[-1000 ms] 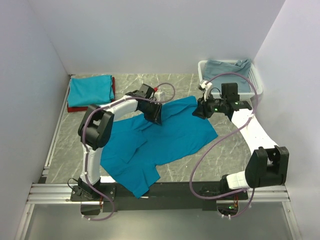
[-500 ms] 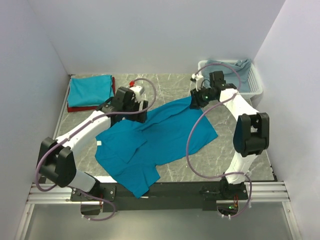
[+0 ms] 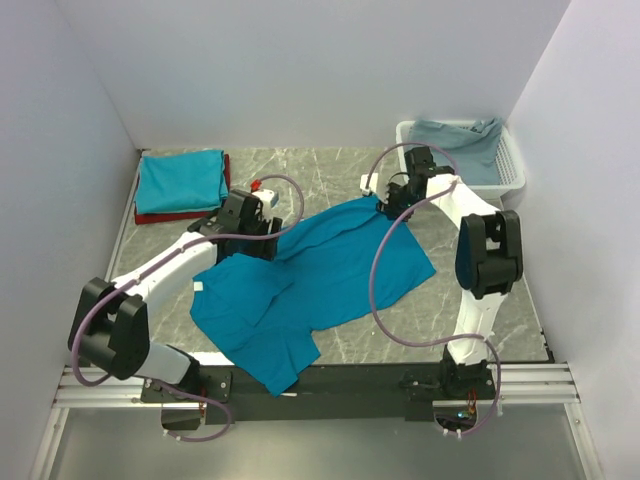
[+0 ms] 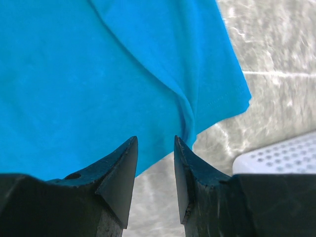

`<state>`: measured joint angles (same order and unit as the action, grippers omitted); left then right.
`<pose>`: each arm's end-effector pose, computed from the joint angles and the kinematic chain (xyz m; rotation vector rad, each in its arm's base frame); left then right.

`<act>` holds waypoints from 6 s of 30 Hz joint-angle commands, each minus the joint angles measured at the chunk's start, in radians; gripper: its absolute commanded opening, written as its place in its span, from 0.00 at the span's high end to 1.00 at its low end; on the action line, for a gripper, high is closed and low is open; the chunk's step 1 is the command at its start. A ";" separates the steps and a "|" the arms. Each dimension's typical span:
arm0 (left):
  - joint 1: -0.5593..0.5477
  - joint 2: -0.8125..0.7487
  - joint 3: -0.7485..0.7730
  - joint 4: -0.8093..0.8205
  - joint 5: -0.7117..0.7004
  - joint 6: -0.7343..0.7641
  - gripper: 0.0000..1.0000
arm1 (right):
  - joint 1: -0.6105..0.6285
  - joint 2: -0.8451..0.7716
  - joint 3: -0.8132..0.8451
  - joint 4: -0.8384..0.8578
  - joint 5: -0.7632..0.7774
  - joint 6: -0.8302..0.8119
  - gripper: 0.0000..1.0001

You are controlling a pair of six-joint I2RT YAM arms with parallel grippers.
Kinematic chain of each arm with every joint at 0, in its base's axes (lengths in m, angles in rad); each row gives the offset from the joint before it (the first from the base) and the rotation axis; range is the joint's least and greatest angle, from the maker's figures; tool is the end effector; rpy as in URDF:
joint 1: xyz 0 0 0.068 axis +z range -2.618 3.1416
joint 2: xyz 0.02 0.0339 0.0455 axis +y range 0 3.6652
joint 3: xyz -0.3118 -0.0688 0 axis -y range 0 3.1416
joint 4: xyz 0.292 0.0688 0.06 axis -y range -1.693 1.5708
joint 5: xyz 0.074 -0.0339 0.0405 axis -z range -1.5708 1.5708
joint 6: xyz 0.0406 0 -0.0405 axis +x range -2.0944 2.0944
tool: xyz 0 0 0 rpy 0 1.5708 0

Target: Fold and stack the t-shirts

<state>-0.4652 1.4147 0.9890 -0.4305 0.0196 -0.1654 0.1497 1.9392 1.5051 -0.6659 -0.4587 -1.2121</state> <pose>0.3011 -0.1520 0.2690 0.3748 2.4218 -0.3065 0.4646 0.0882 0.2376 -1.6851 1.8573 0.1998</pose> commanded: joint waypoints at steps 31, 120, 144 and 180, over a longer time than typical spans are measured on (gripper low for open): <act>-0.001 -0.138 -0.015 0.061 -0.279 0.015 0.28 | 0.068 0.181 0.133 -0.018 0.183 -0.311 0.69; 0.462 -0.349 -0.231 0.119 0.086 -0.411 0.84 | 0.120 0.128 0.210 0.062 0.408 0.366 0.98; 0.600 -0.166 -0.187 0.118 0.263 -0.349 0.95 | 0.142 0.483 0.610 -0.179 0.568 0.210 1.00; 0.640 -0.128 -0.211 0.081 0.224 -0.396 0.74 | 0.192 0.690 0.896 0.063 0.724 0.246 1.00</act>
<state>0.1696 1.2503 0.7586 -0.3141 0.2600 -0.5278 0.3363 2.6266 2.3638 -0.7055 0.2398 -1.0256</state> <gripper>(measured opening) 0.279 0.005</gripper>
